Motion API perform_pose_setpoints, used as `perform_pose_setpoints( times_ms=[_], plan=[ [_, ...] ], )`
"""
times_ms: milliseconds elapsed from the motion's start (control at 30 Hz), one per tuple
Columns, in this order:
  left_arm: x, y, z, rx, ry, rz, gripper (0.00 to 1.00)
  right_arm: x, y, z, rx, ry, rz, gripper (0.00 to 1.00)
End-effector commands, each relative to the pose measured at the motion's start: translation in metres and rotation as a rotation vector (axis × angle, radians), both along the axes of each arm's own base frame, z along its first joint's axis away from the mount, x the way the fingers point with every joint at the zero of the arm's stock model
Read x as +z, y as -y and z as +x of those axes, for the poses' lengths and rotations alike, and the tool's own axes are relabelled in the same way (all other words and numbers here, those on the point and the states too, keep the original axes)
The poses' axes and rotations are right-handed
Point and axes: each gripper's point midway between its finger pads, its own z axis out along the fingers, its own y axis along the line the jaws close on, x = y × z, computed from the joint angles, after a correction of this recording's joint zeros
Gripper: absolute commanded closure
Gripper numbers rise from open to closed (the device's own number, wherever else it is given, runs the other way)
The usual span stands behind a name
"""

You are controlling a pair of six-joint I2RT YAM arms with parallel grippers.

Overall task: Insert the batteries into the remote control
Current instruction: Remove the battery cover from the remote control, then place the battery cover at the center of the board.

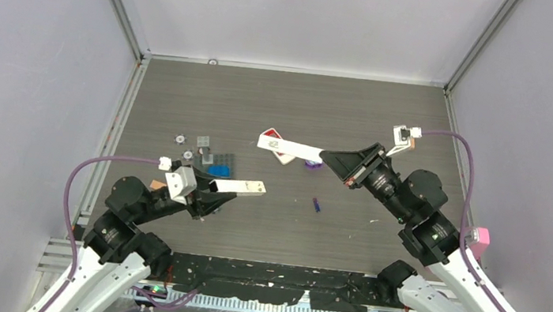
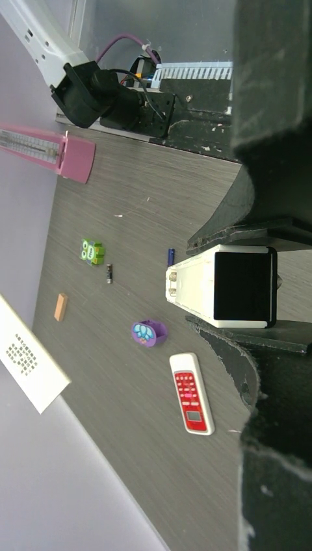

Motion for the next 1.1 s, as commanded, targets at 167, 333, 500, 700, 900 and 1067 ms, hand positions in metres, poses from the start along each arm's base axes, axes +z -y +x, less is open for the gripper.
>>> perform_pose_setpoints(
  times_ms=[167, 333, 500, 700, 900, 1067],
  plan=[
    [0.004, 0.000, -0.002, 0.001, -0.017, -0.037, 1.00, -0.105, 0.087, 0.048, -0.464, -0.142, -0.353, 0.95],
    [0.005, 0.000, -0.006, -0.011, -0.028, -0.046, 1.00, -0.171, 0.111, 0.046, -0.515, -0.287, -0.514, 0.95],
    [0.007, 0.000, -0.009, -0.018, -0.027, -0.065, 1.00, -0.226, 0.122, 0.036, -0.532, -0.387, -0.552, 0.95],
    [0.007, 0.000, -0.011, -0.024, -0.042, -0.088, 1.00, -0.271, 0.135, 0.030, -0.564, -0.477, -0.614, 0.89],
    [0.014, 0.004, -0.017, -0.058, -0.060, -0.121, 1.00, -0.284, 0.144, 0.024, -0.593, -0.512, -0.646, 0.54],
    [0.018, 0.007, -0.023, -0.101, -0.073, -0.138, 1.00, -0.258, 0.147, 0.025, -0.598, -0.447, -0.644, 0.26]
  ],
)
